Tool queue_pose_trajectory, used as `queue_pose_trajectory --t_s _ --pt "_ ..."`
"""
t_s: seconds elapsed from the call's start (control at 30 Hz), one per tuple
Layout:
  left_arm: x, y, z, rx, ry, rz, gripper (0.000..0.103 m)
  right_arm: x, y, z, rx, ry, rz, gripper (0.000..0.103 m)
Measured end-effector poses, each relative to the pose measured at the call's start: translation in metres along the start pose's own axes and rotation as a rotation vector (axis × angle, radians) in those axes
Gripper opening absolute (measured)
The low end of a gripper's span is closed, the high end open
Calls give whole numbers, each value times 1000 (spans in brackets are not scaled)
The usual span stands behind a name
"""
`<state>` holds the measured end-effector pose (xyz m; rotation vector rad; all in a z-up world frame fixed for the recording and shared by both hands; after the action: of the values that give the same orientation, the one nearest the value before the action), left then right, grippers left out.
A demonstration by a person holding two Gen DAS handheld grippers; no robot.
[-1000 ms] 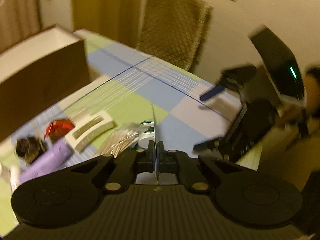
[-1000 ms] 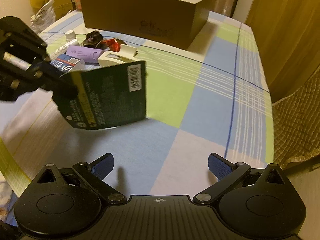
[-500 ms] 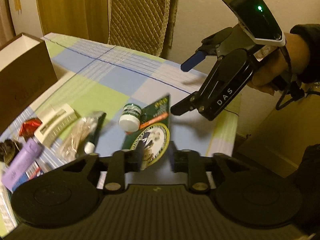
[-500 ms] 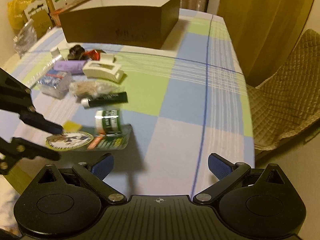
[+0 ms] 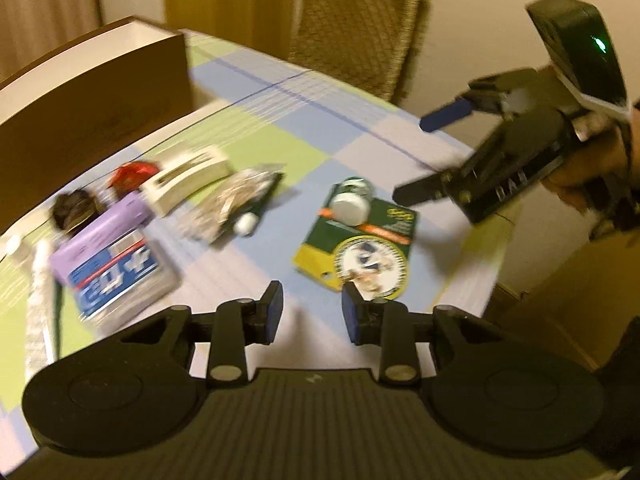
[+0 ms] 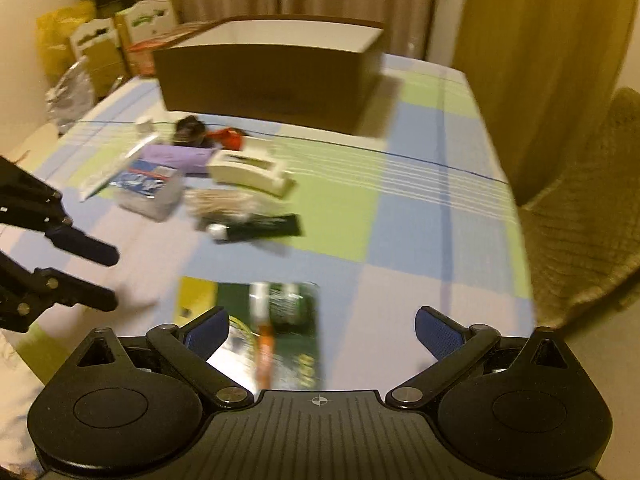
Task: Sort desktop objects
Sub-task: 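Lift the green card package off the table with the right tool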
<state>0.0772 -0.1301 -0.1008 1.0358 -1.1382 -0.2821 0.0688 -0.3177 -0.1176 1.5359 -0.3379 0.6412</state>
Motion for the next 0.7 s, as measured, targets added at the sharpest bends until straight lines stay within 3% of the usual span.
queue_pose_trajectory --t_s 0.2,0.3,0.37,0.4,0.43,0.47,0.57,0.7 --pt "-10 9 -19 55 74 -6 29 5 -14 -25 61 12 9 68" --pt "-16 13 -30 98 110 -8 29 5 -24 -27 57 19 -11 46" --pt "-20 15 -38 139 137 -8 31 5 -28 -27 52 21 -25 46" --pt "-21 17 -43 162 150 -6 32 5 -30 -27 51 22 -30 46" --pt "-22 18 -48 183 163 -2 39 5 -30 -26 47 22 -32 36" --pt "-23 20 -53 205 176 2 47 5 -30 -26 42 23 -34 33" --pt "-20 23 -65 265 199 23 65 7 -26 -23 46 7 -30 33" --pt "-7 17 -67 271 170 48 66 10 -18 -18 43 10 -18 33"
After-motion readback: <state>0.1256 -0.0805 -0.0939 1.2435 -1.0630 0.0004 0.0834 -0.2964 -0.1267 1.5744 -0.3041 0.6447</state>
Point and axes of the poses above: each gripper's, at about its wrist camera, not at the fingertips, and y roughly against the way its jaws point, z to its right, x to its top, the point moved 6 cm from there along -y, roughly the way its jaws point, and after that the axes turned 4 degrees about -y, right-handed, at the moved point
